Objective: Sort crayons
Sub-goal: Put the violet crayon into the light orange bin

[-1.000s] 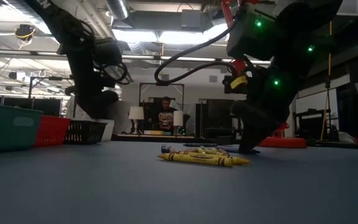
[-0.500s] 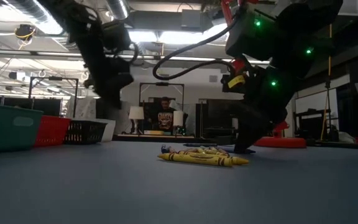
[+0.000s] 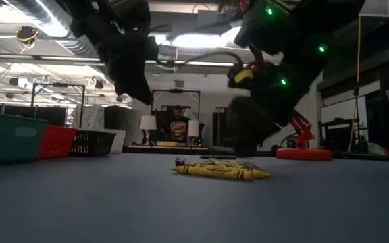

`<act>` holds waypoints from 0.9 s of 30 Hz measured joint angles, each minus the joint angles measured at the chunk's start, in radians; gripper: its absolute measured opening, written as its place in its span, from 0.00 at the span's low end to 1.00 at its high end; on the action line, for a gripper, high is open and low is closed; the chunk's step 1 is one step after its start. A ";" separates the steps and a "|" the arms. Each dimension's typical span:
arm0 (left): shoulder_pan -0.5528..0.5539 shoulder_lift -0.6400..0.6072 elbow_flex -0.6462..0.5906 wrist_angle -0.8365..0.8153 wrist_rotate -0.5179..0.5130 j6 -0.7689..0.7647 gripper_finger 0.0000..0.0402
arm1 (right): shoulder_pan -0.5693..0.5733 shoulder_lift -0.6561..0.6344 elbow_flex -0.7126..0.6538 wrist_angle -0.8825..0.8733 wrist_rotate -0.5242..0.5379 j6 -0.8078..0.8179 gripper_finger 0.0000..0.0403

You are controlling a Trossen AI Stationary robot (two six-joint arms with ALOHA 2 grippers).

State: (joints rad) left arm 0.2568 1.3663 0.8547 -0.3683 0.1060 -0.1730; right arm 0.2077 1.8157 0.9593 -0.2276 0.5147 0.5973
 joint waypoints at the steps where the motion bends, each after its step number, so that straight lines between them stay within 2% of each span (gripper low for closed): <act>1: -0.025 0.000 0.000 0.000 0.008 0.000 0.21 | 0.000 0.000 0.012 0.001 0.002 -0.017 0.03; 8: -0.187 0.000 0.000 0.000 0.016 0.000 0.21 | 0.001 -0.003 0.076 0.128 -0.040 -0.176 0.03; 13: -0.267 0.000 0.000 0.000 0.009 0.000 0.21 | 0.001 -0.005 0.082 0.271 -0.195 -0.306 0.03; 18: -0.321 0.000 0.000 0.001 0.008 0.000 0.21 | 0.002 -0.005 0.082 0.346 -0.319 -0.365 0.03; 27: -0.382 0.000 0.000 0.037 -0.079 0.000 0.21 | 0.001 -0.005 0.082 0.404 -0.347 -0.371 0.04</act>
State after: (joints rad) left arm -0.1248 1.3663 0.8547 -0.3309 0.0267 -0.1730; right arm 0.2089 1.8111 1.0412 0.1760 0.1679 0.2260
